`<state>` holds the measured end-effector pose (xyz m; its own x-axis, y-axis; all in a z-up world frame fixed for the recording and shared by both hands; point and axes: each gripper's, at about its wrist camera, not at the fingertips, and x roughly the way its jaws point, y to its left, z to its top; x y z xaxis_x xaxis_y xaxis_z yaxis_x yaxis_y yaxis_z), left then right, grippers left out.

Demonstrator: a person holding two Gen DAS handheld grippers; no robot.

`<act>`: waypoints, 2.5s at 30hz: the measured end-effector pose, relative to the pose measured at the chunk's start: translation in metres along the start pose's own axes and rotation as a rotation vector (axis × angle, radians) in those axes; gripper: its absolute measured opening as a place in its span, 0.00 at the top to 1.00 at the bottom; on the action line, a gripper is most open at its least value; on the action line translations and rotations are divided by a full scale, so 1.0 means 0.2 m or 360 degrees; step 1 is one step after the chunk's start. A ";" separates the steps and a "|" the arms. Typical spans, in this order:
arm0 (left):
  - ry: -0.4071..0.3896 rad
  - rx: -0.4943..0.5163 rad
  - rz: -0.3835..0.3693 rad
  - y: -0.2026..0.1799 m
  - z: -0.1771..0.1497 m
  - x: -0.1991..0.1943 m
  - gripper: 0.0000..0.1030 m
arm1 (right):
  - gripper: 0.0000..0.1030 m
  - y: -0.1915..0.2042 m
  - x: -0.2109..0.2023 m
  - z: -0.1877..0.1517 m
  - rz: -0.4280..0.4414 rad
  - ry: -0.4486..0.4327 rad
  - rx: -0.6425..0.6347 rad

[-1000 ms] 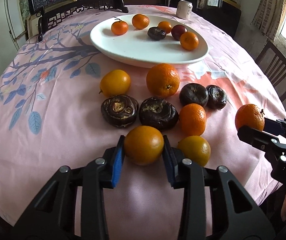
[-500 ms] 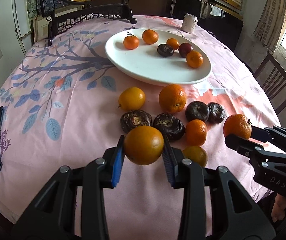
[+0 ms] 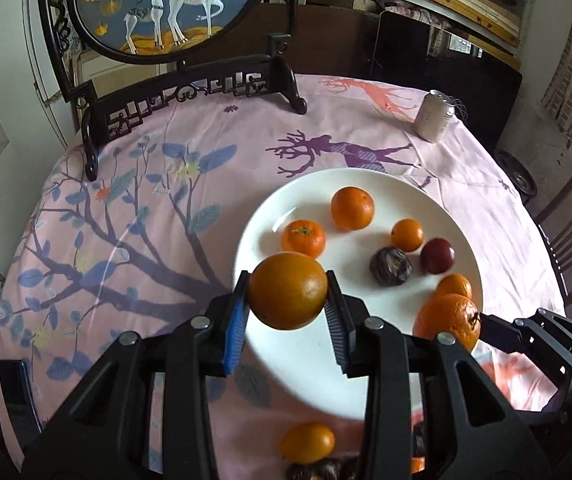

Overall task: Organize fruits
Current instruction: 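Carry both fruits over the plate and open both tools to release, then move both open tools back to the fruit pile, then grasp a yellow-green orange with the right tool while the left grasps a dark purple fruit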

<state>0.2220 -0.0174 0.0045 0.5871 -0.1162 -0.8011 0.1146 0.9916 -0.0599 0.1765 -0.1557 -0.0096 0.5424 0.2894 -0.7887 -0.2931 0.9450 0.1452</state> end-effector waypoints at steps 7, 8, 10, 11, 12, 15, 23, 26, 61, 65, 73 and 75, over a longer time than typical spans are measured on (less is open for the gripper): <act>0.0118 -0.0034 0.0004 0.03 0.07 0.24 0.65 | 0.57 -0.08 0.30 0.16 -0.0082 0.0151 -0.0059; 0.0123 -0.0032 0.0004 0.03 0.07 0.26 0.65 | 0.57 -0.08 0.32 0.17 -0.0087 0.0163 -0.0058; 0.0134 -0.0029 0.0005 0.04 0.08 0.29 0.65 | 0.57 -0.09 0.35 0.18 -0.0083 0.0169 -0.0051; 0.0140 -0.0033 0.0004 0.04 0.09 0.30 0.64 | 0.57 -0.10 0.36 0.19 -0.0074 0.0163 -0.0048; 0.0142 -0.0038 0.0006 0.03 0.10 0.31 0.64 | 0.56 -0.09 0.36 0.20 -0.0079 0.0157 -0.0050; 0.0143 -0.0056 -0.0002 0.03 0.12 0.32 0.56 | 0.47 -0.08 0.38 0.22 -0.0113 0.0134 -0.0079; -0.0047 -0.0034 -0.0063 0.02 0.07 0.02 0.25 | 0.38 -0.05 0.09 0.14 -0.0186 0.0005 -0.0162; -0.0113 -0.0027 -0.0046 0.02 -0.05 -0.13 0.23 | 0.38 -0.01 -0.08 0.01 -0.0203 -0.0028 -0.0136; -0.0178 -0.0041 -0.0017 0.13 -0.85 -0.49 0.08 | 0.08 0.19 -0.47 -0.72 -0.0135 -0.0003 0.0083; -0.0156 -0.0071 -0.0004 0.19 -0.91 -0.48 0.08 | 0.08 0.28 -0.38 -0.83 -0.0082 0.0108 0.0049; -0.0126 -0.0151 0.0011 0.31 -1.01 -0.49 0.08 | 0.29 0.37 -0.25 -0.87 -0.0049 0.0147 0.0011; -0.0120 -0.0162 0.0014 0.32 -1.03 -0.49 0.08 | 0.33 0.37 -0.21 -0.86 -0.0043 0.0162 0.0020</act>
<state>0.0066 0.0691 -0.0432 0.6469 -0.1075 -0.7550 0.0294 0.9928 -0.1162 -0.0034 -0.1250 -0.0686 0.4667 0.2476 -0.8490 -0.2693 0.9542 0.1303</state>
